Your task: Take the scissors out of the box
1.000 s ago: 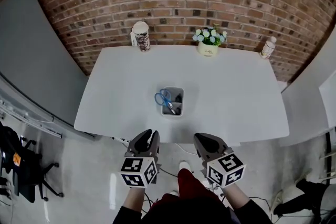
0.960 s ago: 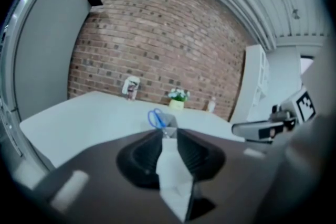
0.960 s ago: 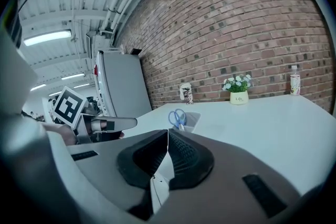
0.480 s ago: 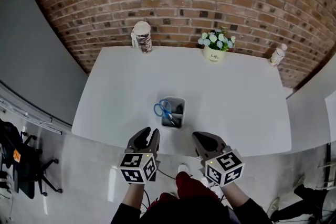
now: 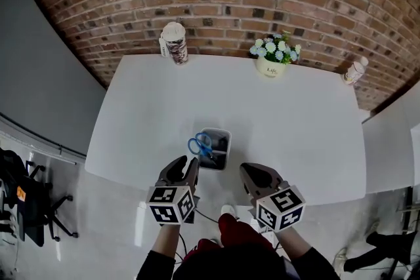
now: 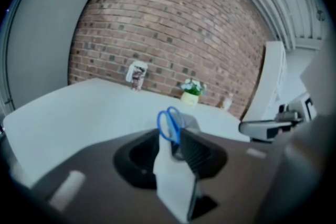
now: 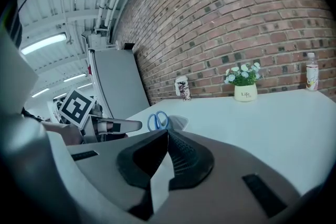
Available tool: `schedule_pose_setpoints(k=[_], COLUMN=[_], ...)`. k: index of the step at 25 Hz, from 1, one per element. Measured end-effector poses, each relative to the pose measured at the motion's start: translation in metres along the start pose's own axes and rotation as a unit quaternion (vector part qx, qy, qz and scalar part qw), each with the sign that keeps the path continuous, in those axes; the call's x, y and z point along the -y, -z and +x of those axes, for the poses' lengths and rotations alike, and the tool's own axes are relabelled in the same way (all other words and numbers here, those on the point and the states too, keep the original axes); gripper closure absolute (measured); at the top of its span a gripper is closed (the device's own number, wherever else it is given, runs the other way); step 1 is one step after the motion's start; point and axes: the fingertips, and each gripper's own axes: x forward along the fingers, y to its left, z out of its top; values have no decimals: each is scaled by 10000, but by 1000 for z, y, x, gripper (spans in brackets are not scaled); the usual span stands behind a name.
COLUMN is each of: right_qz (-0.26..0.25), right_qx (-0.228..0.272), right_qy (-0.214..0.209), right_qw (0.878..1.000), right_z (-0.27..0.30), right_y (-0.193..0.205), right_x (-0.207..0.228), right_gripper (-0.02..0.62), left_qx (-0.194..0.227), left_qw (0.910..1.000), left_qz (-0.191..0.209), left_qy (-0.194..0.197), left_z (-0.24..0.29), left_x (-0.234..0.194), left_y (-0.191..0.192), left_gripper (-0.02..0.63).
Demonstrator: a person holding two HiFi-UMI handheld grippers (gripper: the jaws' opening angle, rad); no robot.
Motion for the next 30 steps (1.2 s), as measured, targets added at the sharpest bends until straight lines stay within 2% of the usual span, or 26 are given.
schedule_pose_setpoints(k=[7,20,25,30], right_qz=[70,185,198,208], right_qx=[-131,-270,-295,-314], right_qy=[-56,-134,-160,-172], right_qw=[9999,9994,9992,9991], right_z=[13,29,32,33], right_y=[2,5,4,5], right_x=[12,26,29,30], right_gripper=[586,588,587,586], left_qx=[-158,-326,-328,-264], left_qw=[9998,9991,9991,9992], left_qz=[-138,-164,-172,-268], left_qy=[-67,-225,-223,-146], left_z=[19,40,42,42], left_x=[-10,-16,-14,-12], left_y=[1,1,-1,-3], left_gripper=[486,492,534,548])
